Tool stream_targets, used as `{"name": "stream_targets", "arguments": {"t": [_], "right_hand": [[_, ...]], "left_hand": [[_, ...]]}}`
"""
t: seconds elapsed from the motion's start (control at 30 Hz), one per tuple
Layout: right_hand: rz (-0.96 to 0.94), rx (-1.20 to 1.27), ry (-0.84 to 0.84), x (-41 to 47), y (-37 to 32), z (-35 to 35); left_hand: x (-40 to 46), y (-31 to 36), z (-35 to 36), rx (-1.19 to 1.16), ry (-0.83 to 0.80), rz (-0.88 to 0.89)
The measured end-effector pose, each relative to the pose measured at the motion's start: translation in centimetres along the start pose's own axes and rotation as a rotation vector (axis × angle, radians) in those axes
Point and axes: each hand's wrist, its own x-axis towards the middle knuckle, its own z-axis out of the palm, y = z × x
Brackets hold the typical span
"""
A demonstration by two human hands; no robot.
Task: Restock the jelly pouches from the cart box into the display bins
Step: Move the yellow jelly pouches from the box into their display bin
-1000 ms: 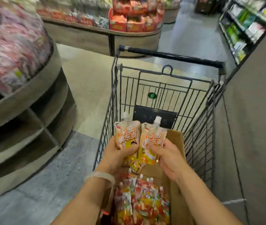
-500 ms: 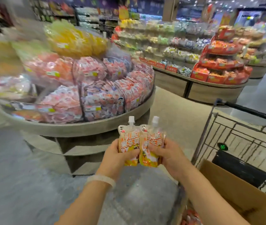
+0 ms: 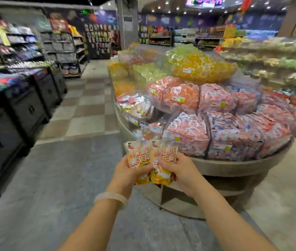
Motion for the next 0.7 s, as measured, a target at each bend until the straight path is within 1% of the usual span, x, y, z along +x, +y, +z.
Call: {"name": "stream_targets", "arguments": {"t": [0.1,0.23,0.37,0.6,0.7], "right_hand": [[0.002,-0.020,-0.040,4.6,-0.4,3.2],[-0.007,-0.058,-0.062,11.4,-0.9,5.8],[-0.023,-0.066,-0.114,19.8,-2.0,7.5],[-0.044,-0.048,-0.230,35.4,-5.7,10.1],[-0.022,-0.058,-0.269,40.6,-6.0,11.6]], "left_hand": [[3.1,1.8,-3.3,-0.020,0.047,0.029],[8.4,3.4,-6.3,-0.049,0.093,0.051],[15.5,5.5,-8.6,-0.066,0.135,0.087],[28.4,11.0,-11.8,-0.087,0.203,0.153],[32.6,11.8,-13.8,-0.077,0.239,0.144]]}}
